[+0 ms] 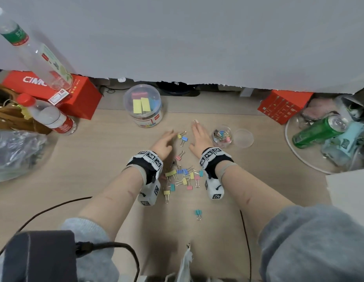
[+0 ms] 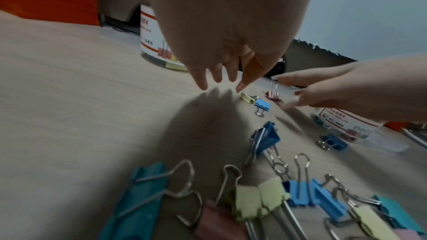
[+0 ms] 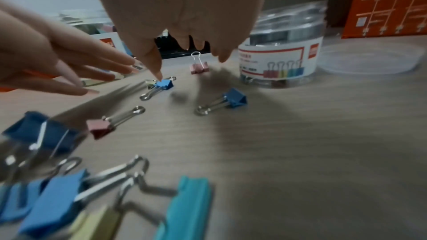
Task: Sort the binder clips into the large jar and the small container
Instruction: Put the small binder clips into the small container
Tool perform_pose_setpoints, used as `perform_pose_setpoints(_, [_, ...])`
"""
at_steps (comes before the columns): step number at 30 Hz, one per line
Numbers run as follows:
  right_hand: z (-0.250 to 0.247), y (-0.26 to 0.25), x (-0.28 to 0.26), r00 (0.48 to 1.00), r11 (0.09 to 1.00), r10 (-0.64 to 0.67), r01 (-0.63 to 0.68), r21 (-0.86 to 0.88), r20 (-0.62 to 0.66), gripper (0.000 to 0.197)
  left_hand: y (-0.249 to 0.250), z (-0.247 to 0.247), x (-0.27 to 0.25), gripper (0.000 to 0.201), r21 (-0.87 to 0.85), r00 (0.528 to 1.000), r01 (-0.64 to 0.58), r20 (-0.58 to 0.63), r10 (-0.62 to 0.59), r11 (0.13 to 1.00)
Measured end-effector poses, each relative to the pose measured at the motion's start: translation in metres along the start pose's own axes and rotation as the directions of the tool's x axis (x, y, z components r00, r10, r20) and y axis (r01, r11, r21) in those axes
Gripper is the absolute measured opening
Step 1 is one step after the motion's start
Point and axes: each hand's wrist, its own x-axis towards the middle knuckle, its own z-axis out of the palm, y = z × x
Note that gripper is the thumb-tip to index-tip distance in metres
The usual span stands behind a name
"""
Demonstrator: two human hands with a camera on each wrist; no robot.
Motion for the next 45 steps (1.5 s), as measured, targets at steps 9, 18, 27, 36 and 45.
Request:
perform_pose_setpoints(9, [0.024, 0.006, 0.006, 0.999, 1.0, -0.017, 0.017, -0.006, 0.03, 0.058, 0.003, 0.006, 0.013, 0.053, -0.036, 0.992, -0.052, 0.116, 0.056, 0.998])
perform_pose_setpoints(18, [0.054, 0.008, -0.055, 0.997, 0.915, -0.008, 0.036, 0.401, -0.073, 0.041, -0.015, 0.009, -0.029, 0.038, -0.142, 0.969, -0.016, 0.241, 0.05, 0.99])
perform_pose_setpoints(27, [0.06, 0.024, -0.074, 0.979, 0.955, 0.152, -0.109, 0.276, -0.137, 0.043, -0.035, -0.005, -0.05, 0.05, 0.056, 0.991, -0.024, 0.134, 0.016, 0.998])
perform_pose_setpoints(36, [0.062, 0.019, -0.123, 0.982, 0.968, 0.174, -0.156, 0.195, -0.077, 0.09, -0.045, -0.008, -0.071, 0.083, 0.314, 0.98, -0.058, 0.196, -0.005, 0.948])
perform_pose_setpoints(45, [0.097, 0.025, -0.171, 0.99, 0.993, 0.106, -0.1, -0.058, 0.096, 0.116, -0.066, 0.002, -0.089, 0.12, 0.513, 0.972, -0.154, 0.233, 0.035, 0.845])
